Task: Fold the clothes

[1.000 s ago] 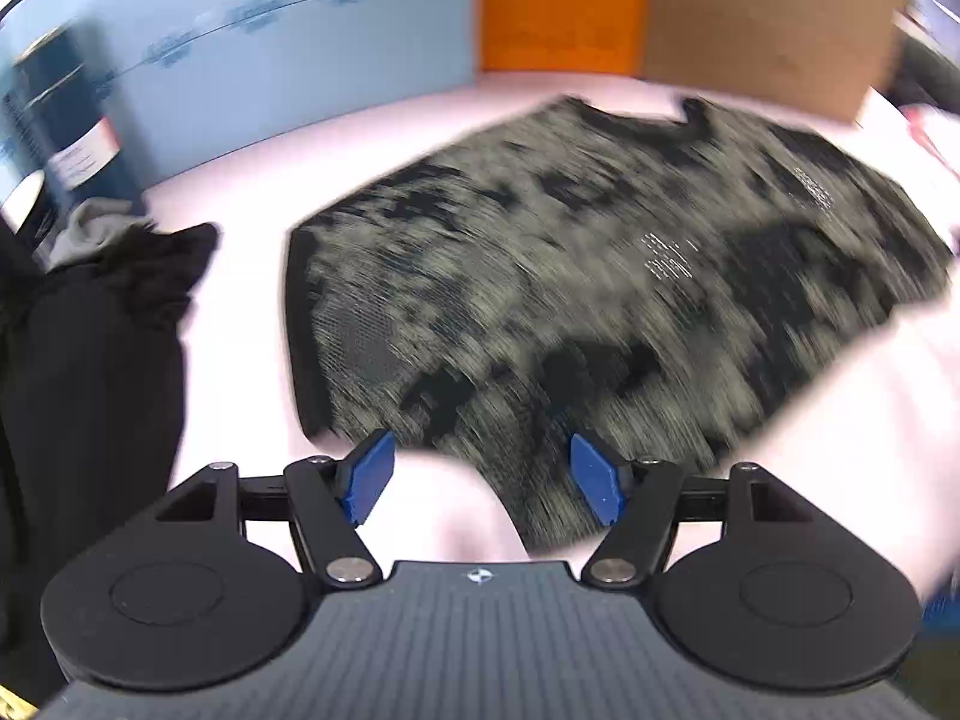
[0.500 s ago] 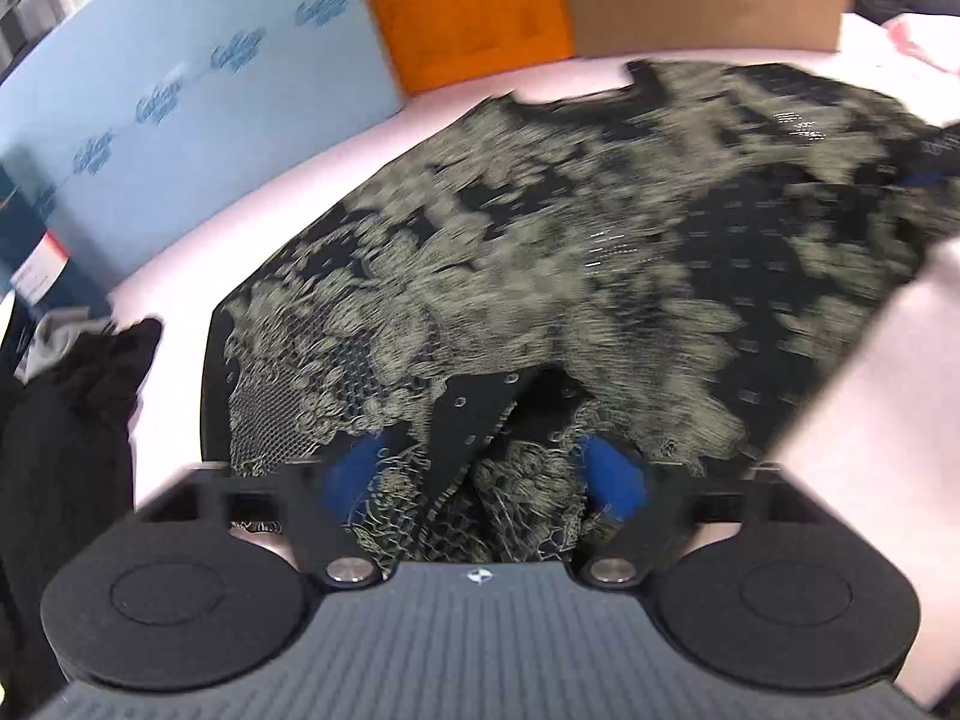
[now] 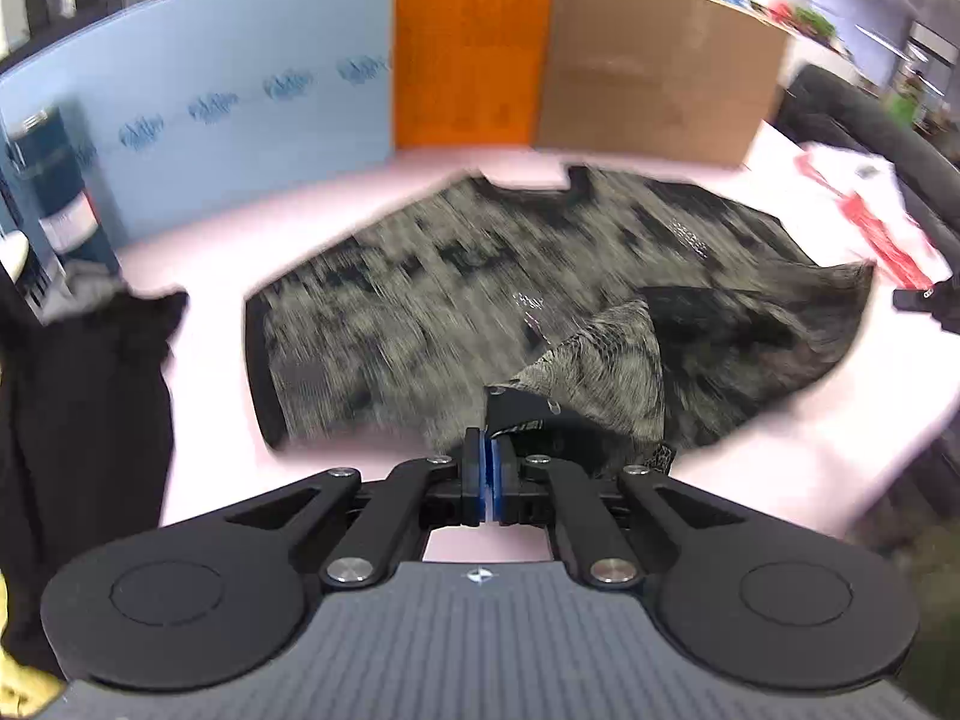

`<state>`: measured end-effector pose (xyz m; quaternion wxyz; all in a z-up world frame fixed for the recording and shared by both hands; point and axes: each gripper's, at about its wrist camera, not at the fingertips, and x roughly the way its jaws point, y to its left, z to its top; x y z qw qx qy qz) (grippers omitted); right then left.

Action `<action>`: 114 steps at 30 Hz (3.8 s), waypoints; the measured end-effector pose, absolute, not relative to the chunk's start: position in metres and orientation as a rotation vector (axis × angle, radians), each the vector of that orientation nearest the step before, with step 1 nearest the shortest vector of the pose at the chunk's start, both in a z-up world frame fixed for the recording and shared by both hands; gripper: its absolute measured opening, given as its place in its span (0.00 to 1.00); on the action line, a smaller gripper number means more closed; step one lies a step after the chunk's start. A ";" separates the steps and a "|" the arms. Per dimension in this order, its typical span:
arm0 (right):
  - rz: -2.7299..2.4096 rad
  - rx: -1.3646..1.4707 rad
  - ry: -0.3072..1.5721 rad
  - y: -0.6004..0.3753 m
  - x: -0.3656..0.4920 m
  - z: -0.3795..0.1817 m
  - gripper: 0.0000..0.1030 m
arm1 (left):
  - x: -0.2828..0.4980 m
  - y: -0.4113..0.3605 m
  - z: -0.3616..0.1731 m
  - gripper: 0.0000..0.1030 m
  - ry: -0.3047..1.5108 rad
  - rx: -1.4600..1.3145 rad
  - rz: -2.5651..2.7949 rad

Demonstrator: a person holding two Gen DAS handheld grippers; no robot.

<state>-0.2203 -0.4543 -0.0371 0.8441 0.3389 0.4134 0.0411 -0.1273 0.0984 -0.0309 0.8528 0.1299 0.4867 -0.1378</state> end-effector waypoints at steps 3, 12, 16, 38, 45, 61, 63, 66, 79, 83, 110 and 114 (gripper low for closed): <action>-0.127 0.512 1.005 -0.473 -0.252 -0.048 0.09 | -0.149 0.111 -0.022 0.23 1.077 0.298 -0.323; -0.013 0.444 0.888 -0.466 -0.223 -0.064 0.61 | -0.116 0.122 -0.035 0.68 1.080 0.208 -0.172; 0.121 0.237 0.911 -0.420 -0.174 -0.092 0.63 | -0.074 0.123 -0.050 0.68 1.119 0.100 -0.070; 0.043 -0.093 1.213 -0.449 -0.208 -0.036 0.47 | -0.026 0.144 -0.033 0.73 0.985 0.264 0.003; 0.365 -0.390 1.077 -0.387 -0.087 0.023 0.69 | 0.034 0.100 0.028 0.74 0.621 0.783 -0.341; 0.817 -0.740 0.698 -0.314 0.138 0.107 1.00 | 0.156 0.039 0.045 0.69 0.596 0.794 -0.457; 0.844 -0.744 0.727 -0.310 0.161 0.070 1.00 | 0.165 0.039 0.020 0.68 0.684 0.760 -0.495; 0.858 -0.744 0.797 -0.303 0.201 0.013 0.96 | 0.183 0.039 -0.012 0.68 0.765 0.678 -0.543; 0.895 -0.509 1.043 -0.314 0.291 -0.108 0.69 | 0.236 0.038 -0.104 0.70 1.005 0.458 -0.603; 0.870 -0.473 1.000 -0.319 0.285 -0.106 0.27 | 0.239 0.039 -0.103 0.40 0.995 0.391 -0.580; 0.609 -0.935 0.683 -0.288 0.244 -0.120 0.02 | 0.233 0.051 -0.093 0.10 0.849 0.600 -0.180; 0.545 -0.907 0.659 -0.298 0.239 -0.114 0.17 | 0.209 0.092 -0.077 0.41 0.859 0.463 -0.180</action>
